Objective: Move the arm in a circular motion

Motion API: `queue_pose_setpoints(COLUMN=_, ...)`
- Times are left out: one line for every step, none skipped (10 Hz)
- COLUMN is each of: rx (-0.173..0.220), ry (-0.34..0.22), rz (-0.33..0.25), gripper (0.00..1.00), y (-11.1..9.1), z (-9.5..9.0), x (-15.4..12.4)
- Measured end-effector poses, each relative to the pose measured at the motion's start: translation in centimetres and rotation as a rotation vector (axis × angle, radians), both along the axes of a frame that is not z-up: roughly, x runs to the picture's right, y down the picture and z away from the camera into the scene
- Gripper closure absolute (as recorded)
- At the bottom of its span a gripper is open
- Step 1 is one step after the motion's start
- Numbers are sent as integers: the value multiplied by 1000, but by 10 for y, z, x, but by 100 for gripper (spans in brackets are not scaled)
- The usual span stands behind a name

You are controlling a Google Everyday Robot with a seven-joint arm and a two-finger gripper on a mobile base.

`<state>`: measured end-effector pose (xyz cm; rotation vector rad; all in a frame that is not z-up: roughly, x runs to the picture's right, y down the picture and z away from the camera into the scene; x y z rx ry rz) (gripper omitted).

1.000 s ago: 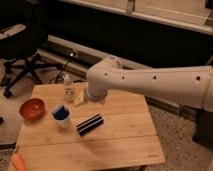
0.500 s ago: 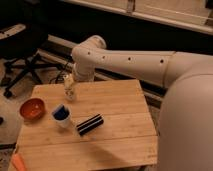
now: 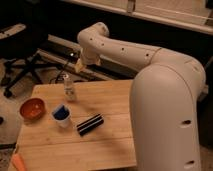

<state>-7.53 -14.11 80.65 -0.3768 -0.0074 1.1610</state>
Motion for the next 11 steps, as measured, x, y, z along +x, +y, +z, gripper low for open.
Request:
queue_pose_setpoints(rx=-2, ry=32, rz=27, gripper=20, y=-4, z=9, x=25)
queue_pose_setpoints(rx=-15, ry=88, rz=76, gripper=20, y=-4, z=20, x=67)
queue_pose_setpoints(rx=-35, ry=133, rz=122, gripper=20, y=3, z=26, x=99)
queue_pose_setpoints(rx=-61, ry=194, rz=175, gripper=20, y=15, z=29, x=141)
queue_pose_setpoints(rx=-81, ry=243, rz=221, gripper=20, y=28, z=28, x=174)
queue_pose_setpoints(rx=-109, ry=308, rz=287, gripper=20, y=48, z=22, x=218)
queue_pose_setpoints(rx=-129, ry=355, rz=328, gripper=20, y=64, z=15, x=246)
queue_pose_setpoints(rx=-153, ry=400, rz=353, gripper=20, y=84, z=6, x=268)
queue_pose_setpoints(rx=-173, ry=429, rz=363, gripper=20, y=101, z=-1, x=280)
queue_pose_setpoints(rx=-202, ry=458, rz=363, gripper=20, y=123, z=-13, x=289)
queue_pose_setpoints(rx=-231, ry=474, rz=349, gripper=20, y=145, z=-23, x=289)
